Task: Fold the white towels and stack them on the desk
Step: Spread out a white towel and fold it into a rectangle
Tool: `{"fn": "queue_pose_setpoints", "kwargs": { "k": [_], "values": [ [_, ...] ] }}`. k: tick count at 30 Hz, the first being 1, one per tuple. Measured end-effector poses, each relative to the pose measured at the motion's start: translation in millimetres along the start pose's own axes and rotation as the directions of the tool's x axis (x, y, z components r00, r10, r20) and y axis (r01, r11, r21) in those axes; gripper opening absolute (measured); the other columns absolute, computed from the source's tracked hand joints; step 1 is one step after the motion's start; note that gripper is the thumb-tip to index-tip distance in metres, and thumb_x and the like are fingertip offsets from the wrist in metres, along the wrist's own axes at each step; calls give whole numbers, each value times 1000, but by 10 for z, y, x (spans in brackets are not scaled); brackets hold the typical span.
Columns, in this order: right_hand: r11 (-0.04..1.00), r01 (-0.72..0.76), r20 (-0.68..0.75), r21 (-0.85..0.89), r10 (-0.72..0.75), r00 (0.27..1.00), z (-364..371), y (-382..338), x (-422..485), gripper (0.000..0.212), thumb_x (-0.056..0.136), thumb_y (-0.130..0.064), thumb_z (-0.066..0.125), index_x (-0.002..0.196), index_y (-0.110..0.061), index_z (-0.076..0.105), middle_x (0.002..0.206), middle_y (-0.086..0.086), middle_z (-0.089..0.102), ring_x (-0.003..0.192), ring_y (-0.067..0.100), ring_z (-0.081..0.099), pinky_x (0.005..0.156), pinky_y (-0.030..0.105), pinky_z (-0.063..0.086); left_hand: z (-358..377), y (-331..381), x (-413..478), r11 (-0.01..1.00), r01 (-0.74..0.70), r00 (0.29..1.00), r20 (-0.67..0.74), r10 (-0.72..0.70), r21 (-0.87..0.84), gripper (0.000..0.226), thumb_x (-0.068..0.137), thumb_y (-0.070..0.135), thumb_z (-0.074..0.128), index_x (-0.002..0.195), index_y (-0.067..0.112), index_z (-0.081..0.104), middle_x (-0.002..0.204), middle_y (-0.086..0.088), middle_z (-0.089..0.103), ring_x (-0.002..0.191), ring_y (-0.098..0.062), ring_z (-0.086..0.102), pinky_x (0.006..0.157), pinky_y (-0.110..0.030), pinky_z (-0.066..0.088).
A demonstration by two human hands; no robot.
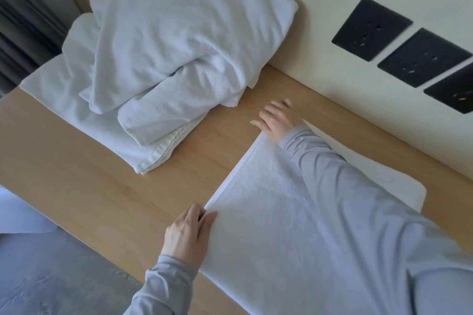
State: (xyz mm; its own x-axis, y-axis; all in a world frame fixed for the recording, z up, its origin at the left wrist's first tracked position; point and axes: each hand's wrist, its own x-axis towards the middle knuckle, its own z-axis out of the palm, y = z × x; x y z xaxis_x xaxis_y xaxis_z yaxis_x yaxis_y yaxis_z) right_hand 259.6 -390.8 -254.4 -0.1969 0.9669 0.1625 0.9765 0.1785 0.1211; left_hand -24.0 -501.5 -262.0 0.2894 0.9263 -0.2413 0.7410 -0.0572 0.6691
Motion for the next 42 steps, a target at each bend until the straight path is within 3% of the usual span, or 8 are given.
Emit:
{"fn": "queue_pose_setpoints", "kwargs": {
  "k": [6,14,16,21,27,31,37,42],
  "values": [
    [989,-82,31,120,79,996,12,-30,175,44,87,-19,60,47,-3,51,42,11,50,39,25,49,44,26,41,-64,-102,27,997,-62,998,4,63,-53,62,79,54,25,72,-2,53,60,6,43,56,-21,41,55,-28,30],
    [973,-173,-53,153,183,982,-231,-346,-43,27,92,-21,42,95,-4,61,101,11,62,95,31,58,83,43,43,26,126,-58,955,-119,955,-233,184,270,33,83,17,55,111,0,58,105,-18,62,88,-37,60,73,-45,51],
    [935,14,-186,355,56,981,-270,-729,-392,26,86,-11,45,98,0,66,105,14,65,100,32,62,86,44,46,159,274,-113,867,-291,926,-108,361,404,43,83,17,53,124,6,59,127,-18,60,112,-36,59,88,-45,44],
    [890,291,152,352,-361,920,-141,-710,-895,57,93,-42,33,141,-11,38,149,6,37,139,23,32,113,47,20,261,166,-142,817,-379,925,152,348,434,67,96,51,20,137,3,44,147,-11,39,140,-18,26,110,-41,24],
    [945,-291,426,147,205,881,-1,520,-695,61,96,-45,25,149,-17,13,157,3,19,146,17,10,118,37,4,312,28,-98,801,-396,917,143,373,449,71,95,55,24,145,6,32,154,-9,28,143,-22,25,114,-42,22],
    [927,-363,228,99,334,915,-202,-16,-728,66,98,-42,24,148,-4,7,158,12,4,146,24,0,119,41,-3,307,51,-98,793,-385,920,133,368,473,71,94,55,24,144,4,34,153,-10,30,142,-23,27,115,-41,21],
    [926,164,187,341,-237,953,-406,-1290,-1663,61,96,-43,32,146,-8,27,155,7,22,145,20,16,115,48,20,290,78,-102,780,-393,918,159,363,488,71,96,51,14,141,1,38,150,-14,34,139,-25,31,113,-41,22],
    [927,-374,409,15,336,849,-336,90,-1981,73,93,-56,0,148,-11,15,157,4,14,145,21,15,117,48,15,308,92,-126,799,-368,929,144,342,475,72,93,54,23,145,5,32,153,-9,29,142,-19,23,116,-36,14]
  ]
}}
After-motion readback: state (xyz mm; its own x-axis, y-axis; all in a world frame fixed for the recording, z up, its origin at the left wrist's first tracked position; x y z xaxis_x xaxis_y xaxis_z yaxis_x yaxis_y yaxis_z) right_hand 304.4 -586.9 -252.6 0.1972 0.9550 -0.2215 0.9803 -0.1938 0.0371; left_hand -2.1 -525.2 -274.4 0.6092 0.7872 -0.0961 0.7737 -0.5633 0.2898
